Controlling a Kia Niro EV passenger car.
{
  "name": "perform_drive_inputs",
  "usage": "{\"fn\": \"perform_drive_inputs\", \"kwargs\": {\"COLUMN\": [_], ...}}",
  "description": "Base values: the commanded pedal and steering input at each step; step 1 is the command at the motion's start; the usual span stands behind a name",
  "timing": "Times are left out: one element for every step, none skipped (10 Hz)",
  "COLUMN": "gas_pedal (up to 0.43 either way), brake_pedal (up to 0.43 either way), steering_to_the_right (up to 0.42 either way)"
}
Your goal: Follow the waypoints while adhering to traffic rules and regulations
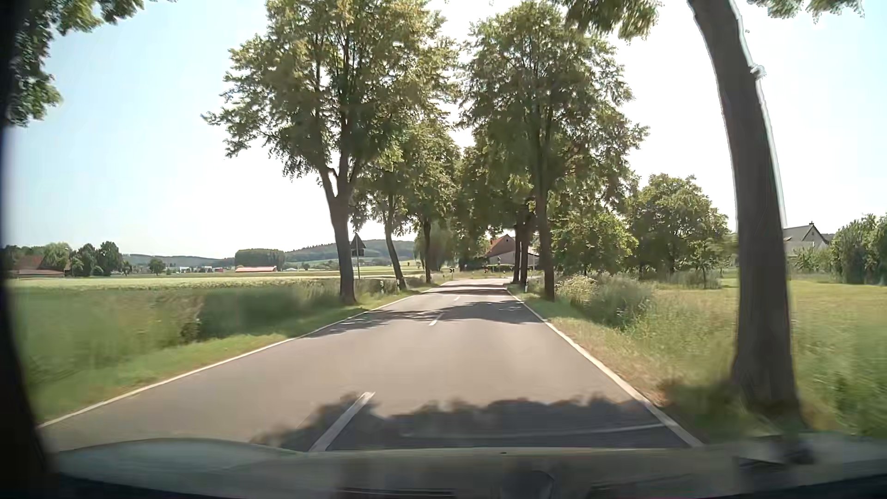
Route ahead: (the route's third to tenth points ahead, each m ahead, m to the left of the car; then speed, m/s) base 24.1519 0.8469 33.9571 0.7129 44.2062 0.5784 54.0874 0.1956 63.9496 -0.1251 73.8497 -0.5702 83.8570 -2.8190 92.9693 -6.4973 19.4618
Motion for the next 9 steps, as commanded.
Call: {"fn": "perform_drive_inputs", "kwargs": {"gas_pedal": [0.0, 0.0, 0.0, 0.0, 0.0, 0.0, 0.0, 0.0, 0.0], "brake_pedal": [0.165, 0.177, 0.183, 0.183, 0.183, 0.159, 0.134, 0.122, 0.122], "steering_to_the_right": [0.003, 0.003, 0.003, 0.003, 0.003, 0.003, 0.003, 0.003, 0.003]}}
